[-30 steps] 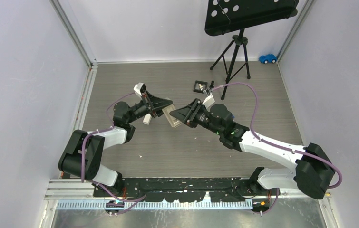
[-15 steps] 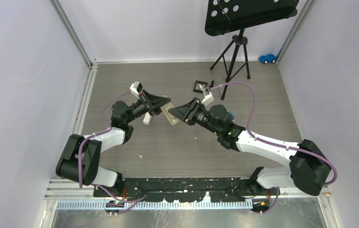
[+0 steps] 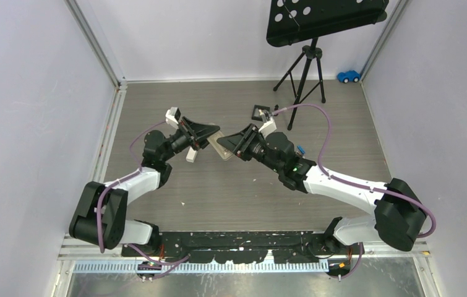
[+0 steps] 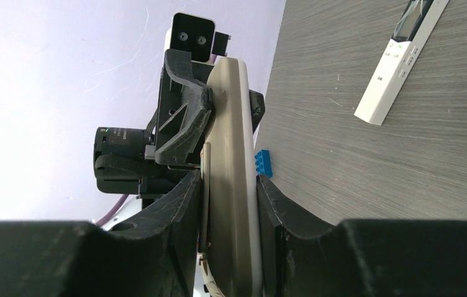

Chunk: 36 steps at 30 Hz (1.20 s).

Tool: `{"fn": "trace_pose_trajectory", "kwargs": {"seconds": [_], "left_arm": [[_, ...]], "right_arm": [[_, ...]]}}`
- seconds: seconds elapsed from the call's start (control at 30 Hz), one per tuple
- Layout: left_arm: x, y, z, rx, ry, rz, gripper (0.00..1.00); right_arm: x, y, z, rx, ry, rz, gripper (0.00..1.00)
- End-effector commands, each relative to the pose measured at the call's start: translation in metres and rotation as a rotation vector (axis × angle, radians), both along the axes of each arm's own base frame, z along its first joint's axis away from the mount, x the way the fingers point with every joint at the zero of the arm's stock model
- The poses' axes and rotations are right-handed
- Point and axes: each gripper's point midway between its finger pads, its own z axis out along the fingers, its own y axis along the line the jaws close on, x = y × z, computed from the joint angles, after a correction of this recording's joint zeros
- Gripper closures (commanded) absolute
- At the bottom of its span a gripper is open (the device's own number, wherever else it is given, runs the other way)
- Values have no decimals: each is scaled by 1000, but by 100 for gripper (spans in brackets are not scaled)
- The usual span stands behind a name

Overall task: Load the batteries into the remote control
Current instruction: Load the battery cover into the remote control.

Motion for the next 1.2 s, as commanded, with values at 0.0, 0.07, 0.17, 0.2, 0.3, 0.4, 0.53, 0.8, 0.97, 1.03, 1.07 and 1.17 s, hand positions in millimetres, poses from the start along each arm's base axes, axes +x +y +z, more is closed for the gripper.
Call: {"fn": "trace_pose_trajectory", "kwargs": {"seconds": [0.0, 0.07, 0.17, 0.2, 0.3, 0.4, 0.53, 0.8, 0.97, 1.03, 1.07, 1.17], "left_arm": [[-48, -16, 50, 12, -243, -158, 100], [-50, -15, 53, 27, -288, -146, 100], [-53, -13, 60, 41, -352, -123, 100], [-54, -12, 62, 43, -365, -119, 100], [-55, -11, 66, 47, -386, -105, 100], [-52, -9, 64, 46, -366, -86, 100], [-46, -8, 59, 37, -324, -61, 100], [-34, -7, 50, 37, -286, -18, 100], [-31, -8, 39, 70, -291, -18, 100], [-31, -8, 36, 82, -296, -20, 100], [-30, -9, 35, 87, -300, -21, 100], [-30, -10, 29, 100, -298, -27, 100]], "right_arm": [[8, -15, -62, -223, 121, -84, 75], [7, -17, -65, -221, 147, -84, 72], [4, -15, -67, -197, 177, -71, 69], [3, -14, -66, -182, 181, -65, 69], [0, -10, -62, -146, 182, -40, 70], [-3, -11, -60, -127, 174, -31, 61], [-7, -17, -51, -95, 148, -39, 48], [-14, -25, -27, -41, 82, -30, 32], [-20, -36, -10, -22, 31, -38, 23], [-23, -43, -6, -25, 19, -49, 21], [-24, -46, -3, -25, 13, -54, 19], [-28, -53, 8, -7, -10, -62, 17]]}}
